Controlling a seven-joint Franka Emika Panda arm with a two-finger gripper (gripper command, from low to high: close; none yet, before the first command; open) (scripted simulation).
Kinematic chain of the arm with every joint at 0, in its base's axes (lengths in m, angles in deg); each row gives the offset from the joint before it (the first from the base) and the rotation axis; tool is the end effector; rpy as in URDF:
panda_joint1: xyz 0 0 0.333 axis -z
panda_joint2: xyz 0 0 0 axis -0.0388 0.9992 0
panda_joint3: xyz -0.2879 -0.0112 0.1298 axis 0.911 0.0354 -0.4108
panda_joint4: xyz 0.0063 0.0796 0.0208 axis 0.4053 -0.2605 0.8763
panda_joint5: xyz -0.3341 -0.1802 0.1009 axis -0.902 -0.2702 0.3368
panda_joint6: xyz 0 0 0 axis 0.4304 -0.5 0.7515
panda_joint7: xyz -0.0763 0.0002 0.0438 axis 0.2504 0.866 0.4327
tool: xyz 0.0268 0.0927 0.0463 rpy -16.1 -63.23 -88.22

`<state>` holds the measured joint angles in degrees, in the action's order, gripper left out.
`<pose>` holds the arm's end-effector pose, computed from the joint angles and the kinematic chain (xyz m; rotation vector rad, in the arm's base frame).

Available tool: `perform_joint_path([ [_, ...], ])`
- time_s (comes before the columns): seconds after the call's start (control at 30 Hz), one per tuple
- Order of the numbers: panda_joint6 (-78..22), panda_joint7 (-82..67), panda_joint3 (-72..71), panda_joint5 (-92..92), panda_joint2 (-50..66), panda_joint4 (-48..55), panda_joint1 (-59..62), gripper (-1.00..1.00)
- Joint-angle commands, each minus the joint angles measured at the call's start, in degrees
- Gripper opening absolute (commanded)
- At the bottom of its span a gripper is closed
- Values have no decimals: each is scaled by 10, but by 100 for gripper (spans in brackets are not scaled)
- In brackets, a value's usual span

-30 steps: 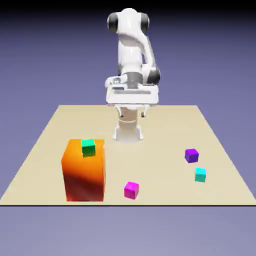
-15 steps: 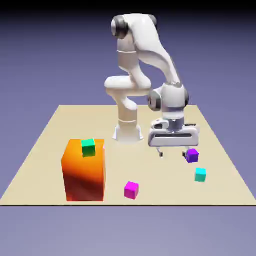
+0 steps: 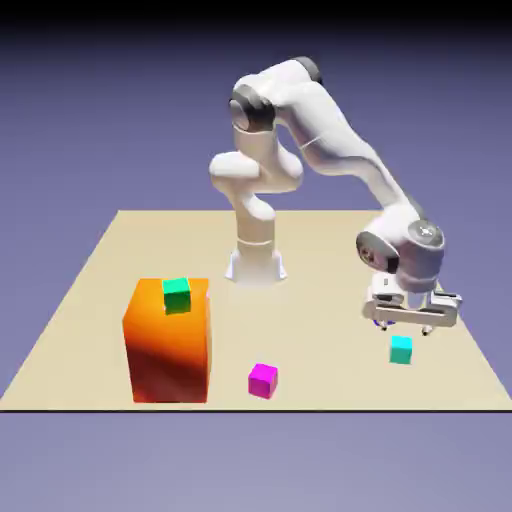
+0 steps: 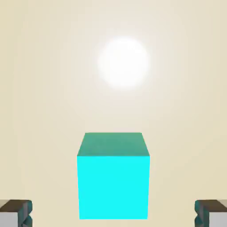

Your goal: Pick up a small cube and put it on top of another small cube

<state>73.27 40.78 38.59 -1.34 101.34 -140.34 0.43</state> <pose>0.4064 0.3389 0.1360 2.6835 -1.4506 -0.3639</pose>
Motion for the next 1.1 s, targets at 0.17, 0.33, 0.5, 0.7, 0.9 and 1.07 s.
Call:
perform_joint_path([
  [0.17,-39,-18,-35,29,-42,-3,31,-100],
  [0.33,-68,-114,-135,102,-142,-67,80,-100],
  [0.5,-80,-223,-239,176,-242,-145,124,-100],
  [0.7,-75,-283,-291,204,-294,-202,137,-100],
  [0.9,8,-186,-166,67,-187,-214,31,-100],
  [1.07,-6,-203,-188,91,-206,-212,50,100],
])
